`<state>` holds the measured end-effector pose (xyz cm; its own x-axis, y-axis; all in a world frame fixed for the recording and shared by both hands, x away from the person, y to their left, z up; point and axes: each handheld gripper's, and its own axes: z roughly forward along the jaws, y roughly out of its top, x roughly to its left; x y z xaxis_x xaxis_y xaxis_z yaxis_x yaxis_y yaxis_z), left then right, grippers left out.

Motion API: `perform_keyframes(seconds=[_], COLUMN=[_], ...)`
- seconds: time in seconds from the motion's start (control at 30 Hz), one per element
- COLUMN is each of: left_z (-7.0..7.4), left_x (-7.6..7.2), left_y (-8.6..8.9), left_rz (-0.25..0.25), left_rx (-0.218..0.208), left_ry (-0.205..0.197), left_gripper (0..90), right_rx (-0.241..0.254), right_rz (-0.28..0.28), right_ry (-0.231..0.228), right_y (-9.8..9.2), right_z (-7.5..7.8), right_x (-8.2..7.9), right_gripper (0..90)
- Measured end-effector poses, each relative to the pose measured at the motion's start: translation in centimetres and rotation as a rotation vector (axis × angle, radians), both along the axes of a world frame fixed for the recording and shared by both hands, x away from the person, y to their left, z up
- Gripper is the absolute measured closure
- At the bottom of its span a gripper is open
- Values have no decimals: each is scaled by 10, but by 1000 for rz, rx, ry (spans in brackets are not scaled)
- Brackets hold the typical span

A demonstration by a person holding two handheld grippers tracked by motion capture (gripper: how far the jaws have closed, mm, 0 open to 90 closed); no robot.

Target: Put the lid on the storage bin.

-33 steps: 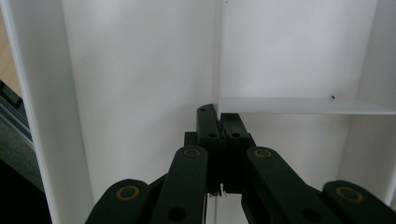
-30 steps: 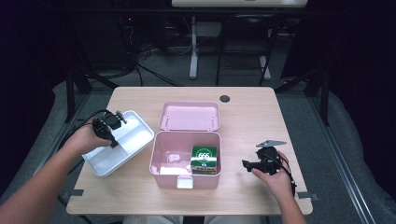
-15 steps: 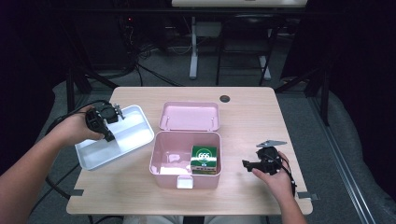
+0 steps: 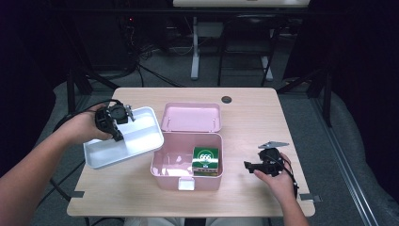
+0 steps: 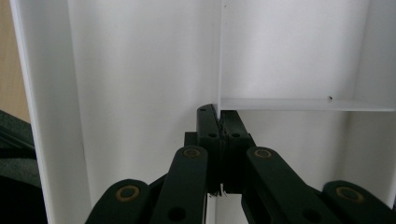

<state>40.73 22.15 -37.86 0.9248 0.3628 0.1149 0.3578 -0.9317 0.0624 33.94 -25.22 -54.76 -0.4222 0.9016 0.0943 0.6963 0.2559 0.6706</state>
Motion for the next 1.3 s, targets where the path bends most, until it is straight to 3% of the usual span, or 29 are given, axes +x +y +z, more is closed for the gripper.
perform_keyframes(seconds=[0.9,1.3], left_z=[5,-1], left_x=[-5,-12], left_y=[-110,-153], left_rz=[-233,-334], left_rx=[-23,-48], left_ry=[11,13], left_gripper=[893,894], right_rx=[4,11], right_rz=[-5,-8], right_ry=[11,6], right_y=[-2,-2], right_z=[-1,-1], right_x=[0,0], right_gripper=[259,259])
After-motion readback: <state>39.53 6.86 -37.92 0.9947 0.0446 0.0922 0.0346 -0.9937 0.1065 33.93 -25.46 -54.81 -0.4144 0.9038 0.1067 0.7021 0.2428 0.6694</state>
